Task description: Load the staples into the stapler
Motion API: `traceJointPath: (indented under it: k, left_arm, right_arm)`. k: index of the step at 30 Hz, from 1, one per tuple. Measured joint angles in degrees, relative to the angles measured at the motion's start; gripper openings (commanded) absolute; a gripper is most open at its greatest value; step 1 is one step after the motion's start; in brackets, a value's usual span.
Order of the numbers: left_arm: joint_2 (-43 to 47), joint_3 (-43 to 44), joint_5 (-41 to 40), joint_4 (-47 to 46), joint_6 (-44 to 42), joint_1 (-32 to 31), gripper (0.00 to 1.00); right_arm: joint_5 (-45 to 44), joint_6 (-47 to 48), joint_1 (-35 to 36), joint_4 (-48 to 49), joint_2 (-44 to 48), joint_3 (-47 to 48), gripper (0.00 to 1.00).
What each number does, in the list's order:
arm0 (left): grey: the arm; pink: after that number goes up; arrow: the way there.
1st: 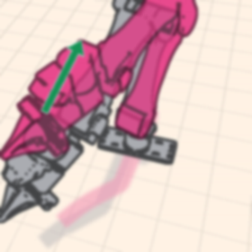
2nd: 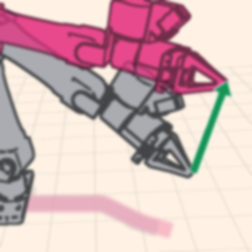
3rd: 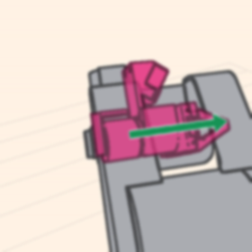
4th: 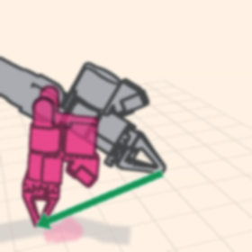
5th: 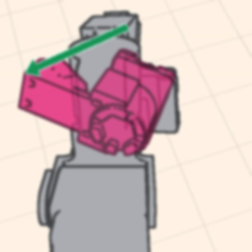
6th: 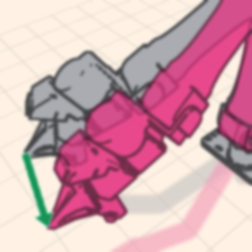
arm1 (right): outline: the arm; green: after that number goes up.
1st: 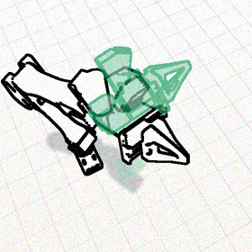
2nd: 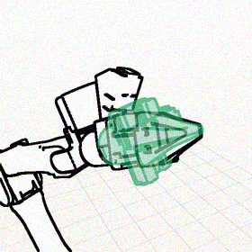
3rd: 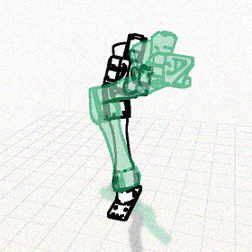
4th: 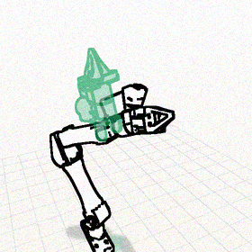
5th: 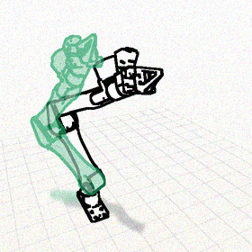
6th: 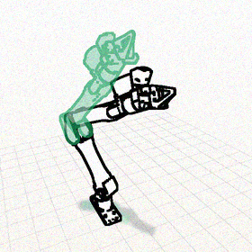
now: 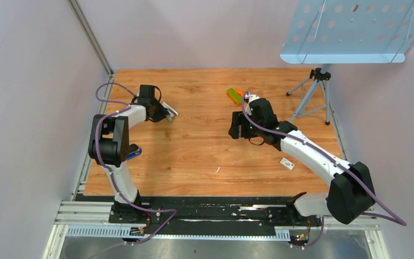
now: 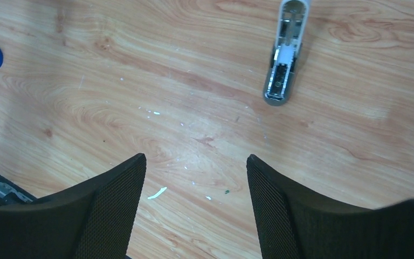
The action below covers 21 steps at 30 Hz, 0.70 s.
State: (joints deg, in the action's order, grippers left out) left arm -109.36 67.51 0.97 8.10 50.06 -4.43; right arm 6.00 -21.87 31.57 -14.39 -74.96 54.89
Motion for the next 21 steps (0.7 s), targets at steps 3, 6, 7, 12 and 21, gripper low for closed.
traceJointPath:
  k: [3,6,7,12,21]
  left_arm:
    - [3.3,-4.5,1.9,-0.4,-1.3,-1.6,0.25]
    - [6.9,-9.4,3.7,-1.2,-2.1,-4.3,0.24]
    - [7.9,-10.9,4.5,-1.7,-2.2,-5.3,0.24]
    - [12.1,-17.7,8.3,-5.0,-2.3,-10.9,0.28]
    - [17.3,-22.0,12.3,0.0,-4.7,-12.8,0.50]
  right_arm:
    - [-0.1,-0.3,2.1,1.5,0.0,-0.4,0.70]
    - [-0.5,-0.3,5.5,2.8,-0.8,0.2,0.69]
    - [-1.0,-0.3,6.8,2.9,-1.7,0.9,0.69]
    - [-2.9,-0.3,12.3,4.7,-8.3,4.9,0.62]
    - [-4.1,0.6,16.1,9.7,-21.4,9.1,0.51]
